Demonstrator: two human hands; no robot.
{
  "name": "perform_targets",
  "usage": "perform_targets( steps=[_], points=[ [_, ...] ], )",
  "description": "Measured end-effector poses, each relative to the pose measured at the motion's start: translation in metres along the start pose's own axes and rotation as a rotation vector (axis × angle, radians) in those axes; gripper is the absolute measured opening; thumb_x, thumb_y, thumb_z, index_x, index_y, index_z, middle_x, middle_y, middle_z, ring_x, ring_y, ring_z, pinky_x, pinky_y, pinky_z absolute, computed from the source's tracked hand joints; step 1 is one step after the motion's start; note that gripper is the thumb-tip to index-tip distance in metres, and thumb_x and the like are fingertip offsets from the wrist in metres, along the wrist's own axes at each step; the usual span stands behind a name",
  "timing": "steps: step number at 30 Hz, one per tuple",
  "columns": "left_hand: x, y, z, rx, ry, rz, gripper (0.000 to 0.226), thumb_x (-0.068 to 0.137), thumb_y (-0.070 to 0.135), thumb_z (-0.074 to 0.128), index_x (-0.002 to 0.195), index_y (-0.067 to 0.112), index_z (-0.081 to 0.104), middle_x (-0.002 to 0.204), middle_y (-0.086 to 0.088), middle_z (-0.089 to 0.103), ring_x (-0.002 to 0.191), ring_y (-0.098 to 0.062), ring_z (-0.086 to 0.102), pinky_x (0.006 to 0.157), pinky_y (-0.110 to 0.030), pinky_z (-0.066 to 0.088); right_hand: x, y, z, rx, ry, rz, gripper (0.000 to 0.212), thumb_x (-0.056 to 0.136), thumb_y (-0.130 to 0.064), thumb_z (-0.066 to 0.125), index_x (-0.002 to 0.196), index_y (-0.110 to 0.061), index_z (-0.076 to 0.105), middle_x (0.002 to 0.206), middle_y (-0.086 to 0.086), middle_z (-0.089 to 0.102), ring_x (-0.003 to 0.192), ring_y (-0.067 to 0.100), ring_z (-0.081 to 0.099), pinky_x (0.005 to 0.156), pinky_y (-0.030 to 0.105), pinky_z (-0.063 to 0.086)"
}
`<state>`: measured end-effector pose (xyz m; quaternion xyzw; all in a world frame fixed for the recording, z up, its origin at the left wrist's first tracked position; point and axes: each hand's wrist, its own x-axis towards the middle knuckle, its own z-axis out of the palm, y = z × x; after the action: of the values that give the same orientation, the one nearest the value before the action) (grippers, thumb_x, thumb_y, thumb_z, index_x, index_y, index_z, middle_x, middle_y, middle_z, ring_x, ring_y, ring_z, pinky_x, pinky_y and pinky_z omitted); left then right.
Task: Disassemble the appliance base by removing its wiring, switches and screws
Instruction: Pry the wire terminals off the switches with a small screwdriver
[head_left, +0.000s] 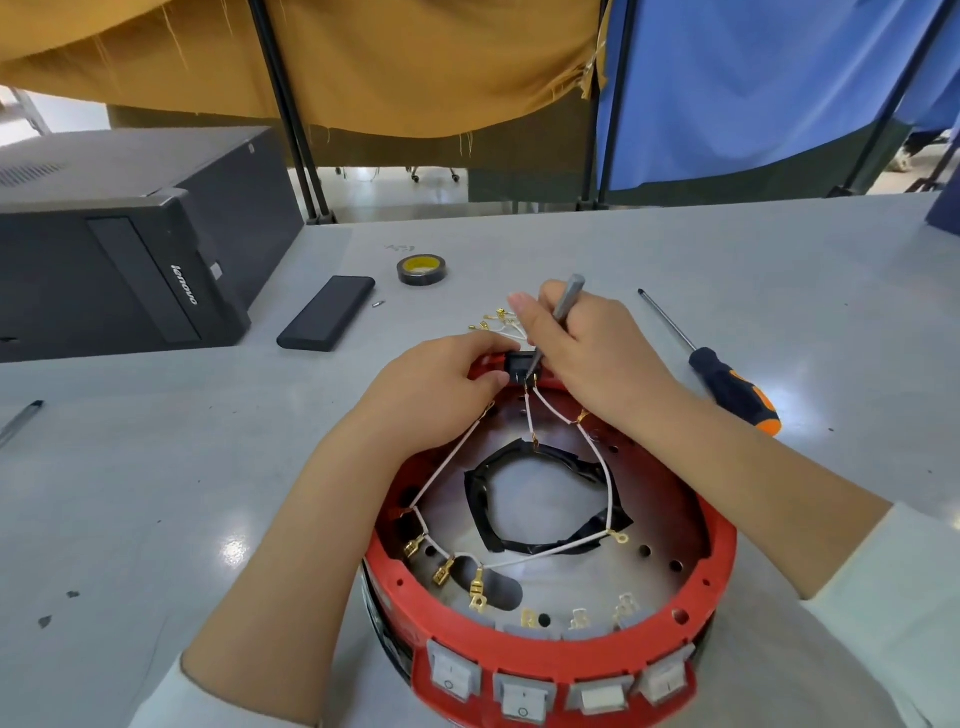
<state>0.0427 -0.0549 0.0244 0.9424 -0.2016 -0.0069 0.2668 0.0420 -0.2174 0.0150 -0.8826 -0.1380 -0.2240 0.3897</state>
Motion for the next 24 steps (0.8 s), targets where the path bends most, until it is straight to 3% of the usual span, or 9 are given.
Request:
perform_targets(
  steps=[9, 14, 19, 24],
  points=[
    [0.0001, -0.0009, 0.0008, -0.007, 0.014, 0.015, 0.036, 0.093, 0.029, 0.049, 0.126, 0.043, 0.051, 0.119, 0.011, 0.061, 0.110, -0.012, 0.053, 0.085, -0.027, 0.039, 0.0003, -0.0005, 0.0030, -0.076, 0.019, -0.103, 0.044, 0.095, -0.041, 0.048, 0.059, -0.025, 0.029, 0.046, -0.007, 0.035, 0.052, 0.001, 0.045, 0.050, 0.013, 0.032],
    [0.0000, -0.0015, 0.0013, -0.014, 0.019, 0.012, 0.036, 0.093, 0.029, 0.049, 0.126, 0.043, 0.051, 0.121, 0.011, 0.060, 0.111, -0.012, 0.053, 0.086, -0.027, 0.039, 0.0042, 0.0021, 0.0050, -0.038, 0.051, -0.040, 0.044, 0.089, -0.045, 0.056, 0.058, -0.021, 0.038, 0.049, -0.006, 0.043, 0.059, 0.010, 0.049, 0.053, 0.019, 0.034],
    [0.0003, -0.0020, 0.0004, -0.012, 0.011, 0.020, 0.038, 0.093, 0.030, 0.049, 0.130, 0.042, 0.048, 0.122, 0.010, 0.060, 0.113, -0.014, 0.052, 0.089, -0.029, 0.041, 0.0030, -0.0003, 0.0027, -0.003, 0.075, -0.047, 0.048, 0.082, -0.045, 0.065, 0.053, -0.018, 0.038, 0.044, -0.007, 0.039, 0.050, 0.008, 0.044, 0.050, 0.022, 0.034],
    [0.0005, -0.0031, 0.0018, -0.019, 0.016, 0.017, 0.036, 0.093, 0.030, 0.050, 0.127, 0.043, 0.050, 0.124, 0.012, 0.059, 0.114, -0.012, 0.051, 0.088, -0.028, 0.039, 0.0042, 0.0012, 0.0045, -0.054, 0.073, -0.012, 0.042, 0.088, -0.037, 0.057, 0.059, -0.012, 0.039, 0.045, -0.002, 0.042, 0.056, 0.016, 0.048, 0.056, 0.029, 0.036]
  ],
)
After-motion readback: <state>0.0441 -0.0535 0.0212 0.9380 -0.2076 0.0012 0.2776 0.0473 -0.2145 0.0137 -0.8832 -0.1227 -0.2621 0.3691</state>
